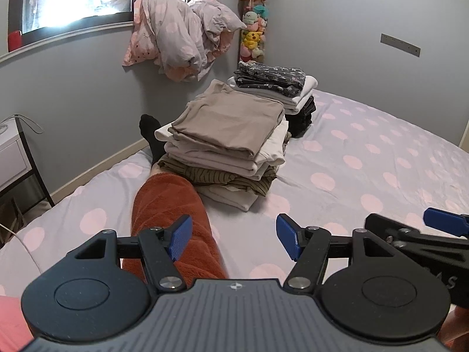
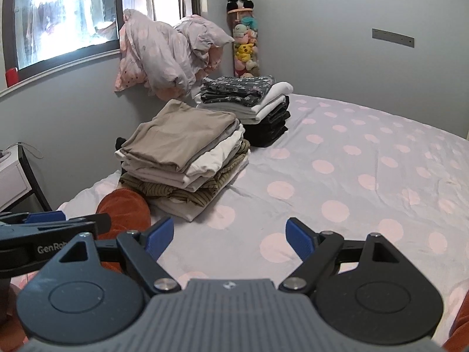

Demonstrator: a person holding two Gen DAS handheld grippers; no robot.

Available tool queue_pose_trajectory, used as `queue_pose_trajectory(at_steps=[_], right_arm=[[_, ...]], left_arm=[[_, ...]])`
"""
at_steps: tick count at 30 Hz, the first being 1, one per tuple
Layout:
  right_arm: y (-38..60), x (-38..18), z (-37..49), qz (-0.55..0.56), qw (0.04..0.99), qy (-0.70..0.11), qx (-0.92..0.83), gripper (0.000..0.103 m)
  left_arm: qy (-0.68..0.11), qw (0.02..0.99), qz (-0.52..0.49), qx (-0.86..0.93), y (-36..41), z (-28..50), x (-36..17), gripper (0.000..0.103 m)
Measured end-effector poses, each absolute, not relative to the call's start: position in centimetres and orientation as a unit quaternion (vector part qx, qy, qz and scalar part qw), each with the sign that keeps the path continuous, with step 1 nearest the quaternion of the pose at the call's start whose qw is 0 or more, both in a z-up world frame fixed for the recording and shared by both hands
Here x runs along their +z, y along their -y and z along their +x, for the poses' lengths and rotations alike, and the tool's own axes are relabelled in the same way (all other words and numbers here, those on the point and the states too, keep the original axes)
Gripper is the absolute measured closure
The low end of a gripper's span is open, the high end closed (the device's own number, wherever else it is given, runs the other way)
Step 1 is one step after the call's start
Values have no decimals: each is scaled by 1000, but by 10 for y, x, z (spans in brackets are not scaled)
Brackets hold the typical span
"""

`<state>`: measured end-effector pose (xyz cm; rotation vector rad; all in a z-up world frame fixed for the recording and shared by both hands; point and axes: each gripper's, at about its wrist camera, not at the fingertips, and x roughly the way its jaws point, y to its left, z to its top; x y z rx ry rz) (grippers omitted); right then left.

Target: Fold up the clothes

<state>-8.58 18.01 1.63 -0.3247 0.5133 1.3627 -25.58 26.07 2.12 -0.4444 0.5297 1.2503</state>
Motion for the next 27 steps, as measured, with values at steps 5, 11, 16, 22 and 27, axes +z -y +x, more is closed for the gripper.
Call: queue_pose_trajectory(at_steps=[5, 11, 16, 22, 27], right_arm=[[-180, 14, -91, -156, 732, -231, 622, 18], [-178, 14, -91, -157, 734, -229, 620, 18], [-177, 14, -90, -157, 735, -228, 619, 18], [-178, 15, -90, -158, 736, -229, 618, 18], [-179, 14, -91, -161, 734, -229, 619, 18]], left_arm=[[-241, 756, -201, 574, -259, -255, 21, 29], [-241, 758, -201, 572, -258, -255, 22, 29], [-242, 758, -203, 570, -259, -254, 22, 29], [-241, 757, -202, 573, -259, -254, 22, 29], [-239, 757, -200, 575, -257, -255, 22, 29]])
